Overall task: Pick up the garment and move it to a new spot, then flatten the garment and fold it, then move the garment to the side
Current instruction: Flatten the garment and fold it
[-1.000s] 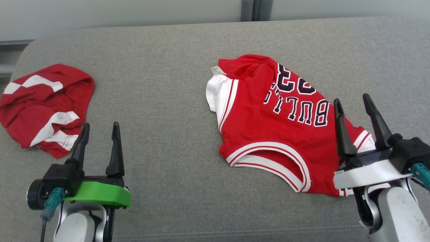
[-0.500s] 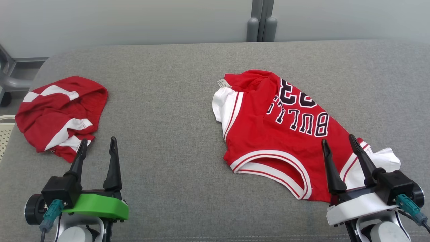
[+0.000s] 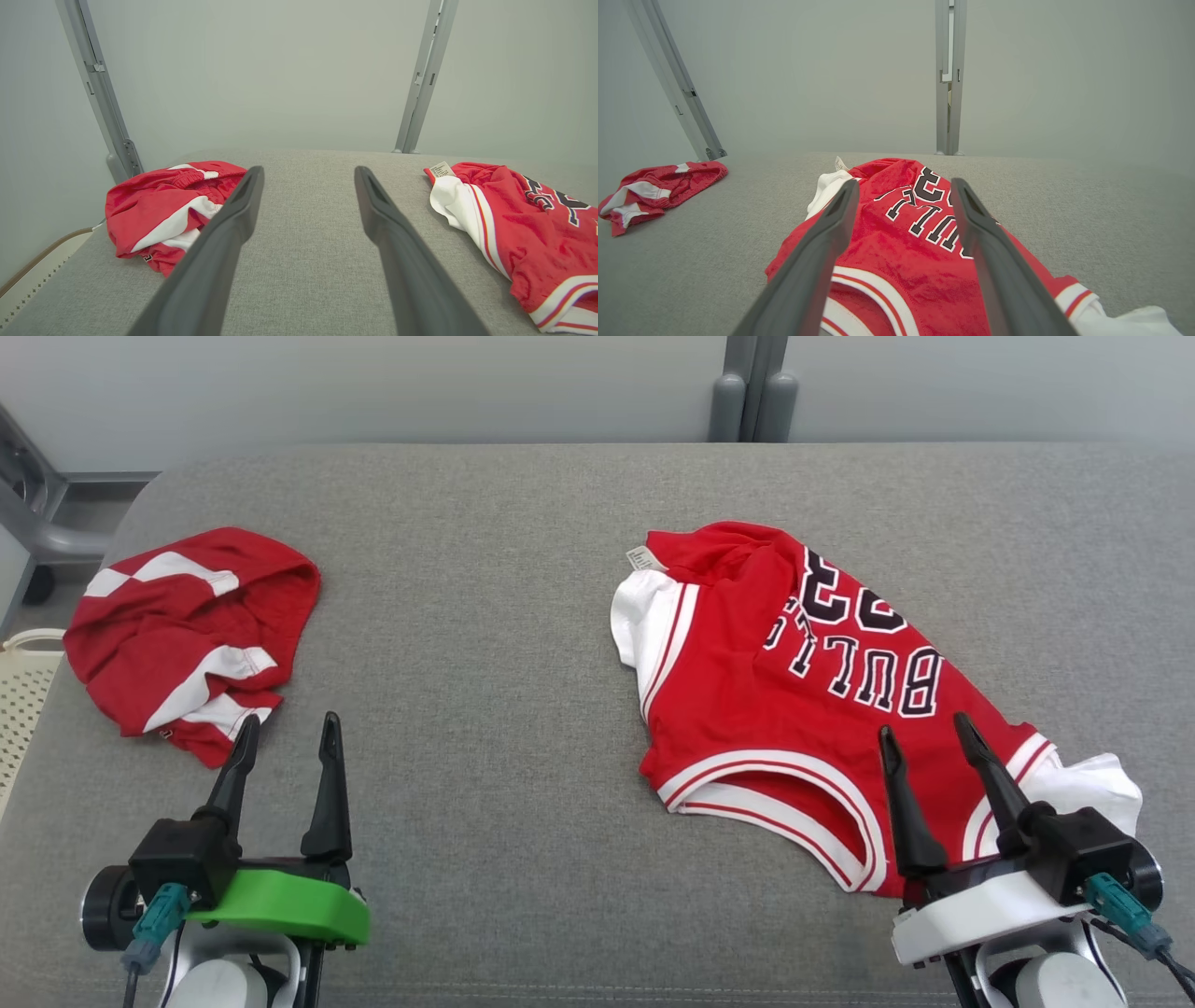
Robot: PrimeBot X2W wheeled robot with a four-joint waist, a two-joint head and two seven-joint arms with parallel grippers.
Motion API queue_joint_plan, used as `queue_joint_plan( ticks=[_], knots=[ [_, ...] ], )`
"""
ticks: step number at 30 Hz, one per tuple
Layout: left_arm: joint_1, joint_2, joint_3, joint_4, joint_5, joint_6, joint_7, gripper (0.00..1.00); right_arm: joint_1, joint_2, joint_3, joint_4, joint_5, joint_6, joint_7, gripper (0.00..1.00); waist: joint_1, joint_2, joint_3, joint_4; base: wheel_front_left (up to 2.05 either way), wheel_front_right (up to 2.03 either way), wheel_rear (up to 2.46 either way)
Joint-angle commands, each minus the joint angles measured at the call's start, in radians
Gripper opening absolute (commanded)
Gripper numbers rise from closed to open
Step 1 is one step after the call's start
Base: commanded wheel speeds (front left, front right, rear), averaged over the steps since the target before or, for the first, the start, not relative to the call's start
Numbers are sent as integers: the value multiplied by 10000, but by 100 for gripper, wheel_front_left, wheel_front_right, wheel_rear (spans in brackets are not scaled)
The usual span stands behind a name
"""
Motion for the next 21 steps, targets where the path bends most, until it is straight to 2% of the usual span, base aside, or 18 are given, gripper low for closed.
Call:
queue_joint_plan(
  ticks=[1,5,13,21],
  knots=[
    [-191,-52,-17,23,26,-43,-45,100,-164,-108,172,60,-14,-12,62,100,1,0,153,245,0,0,0],
    [-280,-134,-151,133,21,-108,-108,100,-383,-293,699,401,165,-10,196,100,1,0,268,585,0,0,0],
    [-513,-425,-372,475,11,-212,-302,100,-1297,-834,2612,2007,366,-12,297,100,1,0,675,1617,0,0,0],
    [-800,-710,-434,762,-18,-358,-450,100,-2793,-1466,3522,4218,-733,-12,583,100,1,0,1118,2310,0,0,0]
  ],
)
